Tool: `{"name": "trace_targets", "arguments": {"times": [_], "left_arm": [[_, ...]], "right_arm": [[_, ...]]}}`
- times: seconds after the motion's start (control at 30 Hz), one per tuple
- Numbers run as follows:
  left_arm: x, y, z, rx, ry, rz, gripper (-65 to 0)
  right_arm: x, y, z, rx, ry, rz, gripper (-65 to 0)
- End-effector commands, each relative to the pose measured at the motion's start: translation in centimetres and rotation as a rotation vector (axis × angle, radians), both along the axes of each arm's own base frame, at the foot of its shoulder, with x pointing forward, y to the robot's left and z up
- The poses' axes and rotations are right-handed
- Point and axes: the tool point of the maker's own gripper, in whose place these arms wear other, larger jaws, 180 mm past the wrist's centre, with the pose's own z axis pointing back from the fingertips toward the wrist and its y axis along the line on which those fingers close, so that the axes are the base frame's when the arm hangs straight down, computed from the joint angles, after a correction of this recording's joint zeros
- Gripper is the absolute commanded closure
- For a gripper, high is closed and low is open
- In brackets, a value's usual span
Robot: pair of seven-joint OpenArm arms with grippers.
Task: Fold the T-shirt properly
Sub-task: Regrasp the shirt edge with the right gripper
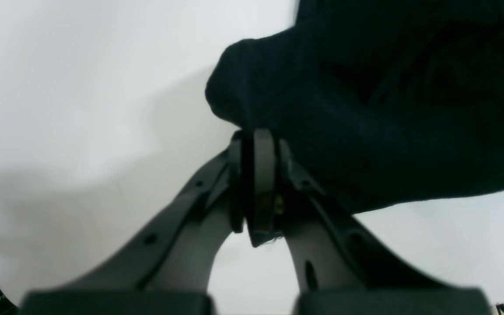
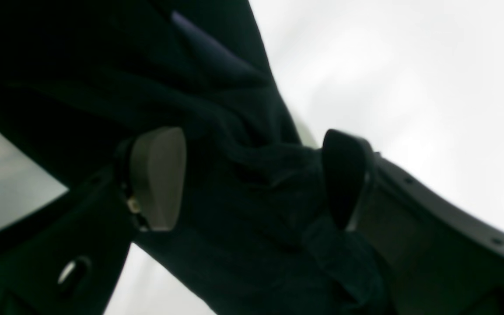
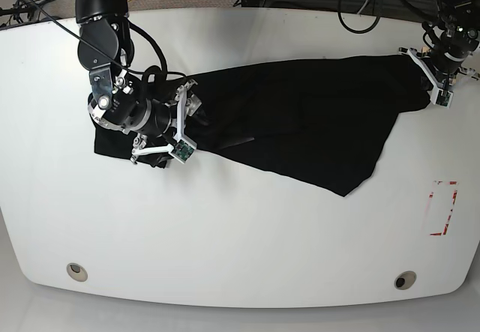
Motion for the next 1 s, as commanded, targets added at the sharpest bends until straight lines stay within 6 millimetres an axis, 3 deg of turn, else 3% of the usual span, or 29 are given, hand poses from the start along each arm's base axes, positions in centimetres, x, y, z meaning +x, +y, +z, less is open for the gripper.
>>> {"name": "trace_targets", "arguments": {"times": [0.0, 0.17, 0.27, 0.37, 0.53, 0.6, 0.77, 0.97], "left_arm": [[0.6, 0.3, 1.1, 0.016, -0.034, -0.012, 0.0], [0.6, 0.3, 1.1, 0.016, -0.034, -0.012, 0.0], [0.6, 0.3, 1.1, 0.016, -0.034, -0.013, 0.0], [0.6, 0.3, 1.1, 0.016, -0.034, -0.013, 0.0], [0.7, 0.3, 1.1, 0.018, -0.035, -0.013, 0.0], [0.7, 0.3, 1.1, 0.018, -0.035, -0.013, 0.0], [0.9, 0.1, 1.3, 0.018, -0.041, -0.021, 0.0], [2.8, 0.1, 2.6, 0.019, -0.098, -0.021, 0.0]], "right_arm": [[1.2, 0.7, 1.0, 0.014, -0.032, 0.024, -46.0], [1.4, 2.3, -0.5, 0.024, 0.006, 0.076, -45.8], [1.6, 2.1, -1.6, 0.013, 0.022, 0.074, -43.6], [2.3, 1.4, -2.7, -0.033, 0.016, 0.056, -32.5], [2.7, 1.7, -3.1, -0.045, -0.012, 0.048, -4.8], [2.7, 1.9, -2.5, -0.041, -0.030, 0.054, 0.0], [1.1, 0.0, -0.1, -0.019, -0.101, -0.004, 0.0], [-1.5, -3.1, 1.7, -0.018, -0.152, -0.103, 0.0]]}}
